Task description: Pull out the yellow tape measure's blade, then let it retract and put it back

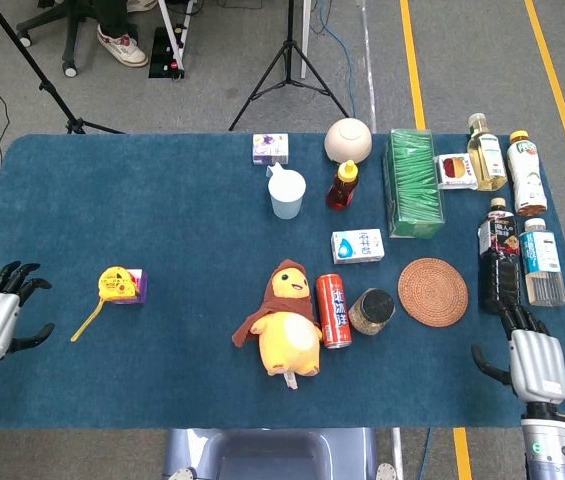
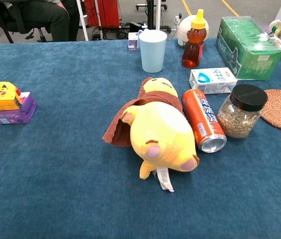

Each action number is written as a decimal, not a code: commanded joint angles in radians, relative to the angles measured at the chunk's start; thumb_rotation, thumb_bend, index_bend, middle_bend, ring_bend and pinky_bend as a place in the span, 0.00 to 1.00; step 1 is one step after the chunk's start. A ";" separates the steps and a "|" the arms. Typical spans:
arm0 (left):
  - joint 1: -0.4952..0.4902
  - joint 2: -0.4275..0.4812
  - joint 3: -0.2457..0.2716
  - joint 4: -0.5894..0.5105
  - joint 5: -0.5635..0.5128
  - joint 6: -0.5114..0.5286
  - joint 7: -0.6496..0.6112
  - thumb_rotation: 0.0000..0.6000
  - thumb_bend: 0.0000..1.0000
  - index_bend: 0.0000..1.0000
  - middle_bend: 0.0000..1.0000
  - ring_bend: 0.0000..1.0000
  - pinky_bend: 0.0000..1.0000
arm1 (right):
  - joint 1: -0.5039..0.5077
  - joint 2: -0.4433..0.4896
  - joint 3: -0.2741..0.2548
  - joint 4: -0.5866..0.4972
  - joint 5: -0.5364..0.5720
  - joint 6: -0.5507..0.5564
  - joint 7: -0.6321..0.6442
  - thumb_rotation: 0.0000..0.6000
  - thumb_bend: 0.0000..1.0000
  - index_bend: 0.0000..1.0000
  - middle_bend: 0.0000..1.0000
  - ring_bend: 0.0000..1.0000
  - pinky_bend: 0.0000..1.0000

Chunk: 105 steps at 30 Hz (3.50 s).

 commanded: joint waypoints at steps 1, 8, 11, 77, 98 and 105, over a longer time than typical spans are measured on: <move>-0.104 0.038 -0.018 0.005 -0.100 -0.159 0.107 1.00 0.23 0.11 0.05 0.03 0.20 | 0.000 0.004 0.000 -0.003 0.003 -0.003 -0.001 0.84 0.36 0.17 0.13 0.17 0.24; -0.240 0.011 -0.024 0.027 -0.237 -0.303 0.295 1.00 0.19 0.02 0.00 0.00 0.17 | -0.012 0.015 -0.002 -0.015 0.006 0.011 -0.005 0.84 0.36 0.17 0.13 0.17 0.24; -0.283 -0.011 -0.021 0.044 -0.271 -0.343 0.330 1.00 0.19 0.03 0.00 0.00 0.17 | -0.015 0.017 -0.002 -0.020 0.006 0.013 -0.006 0.84 0.36 0.17 0.13 0.17 0.24; -0.544 -0.105 -0.018 0.147 -0.140 -0.506 0.060 1.00 0.34 0.52 0.39 0.38 0.51 | 0.005 0.012 0.009 -0.067 -0.043 -0.024 0.054 0.84 0.36 0.17 0.15 0.19 0.28; -0.800 -0.089 -0.098 0.033 -0.231 -0.699 0.073 1.00 0.35 0.54 0.41 0.40 0.51 | 0.119 -0.126 0.090 -0.119 -0.023 -0.119 0.257 0.84 0.33 0.08 0.13 0.15 0.23; -0.925 -0.130 -0.104 0.028 -0.362 -0.719 0.123 1.00 0.35 0.54 0.41 0.40 0.51 | 0.156 -0.213 0.120 -0.114 0.002 -0.122 0.269 0.85 0.29 0.02 0.10 0.13 0.21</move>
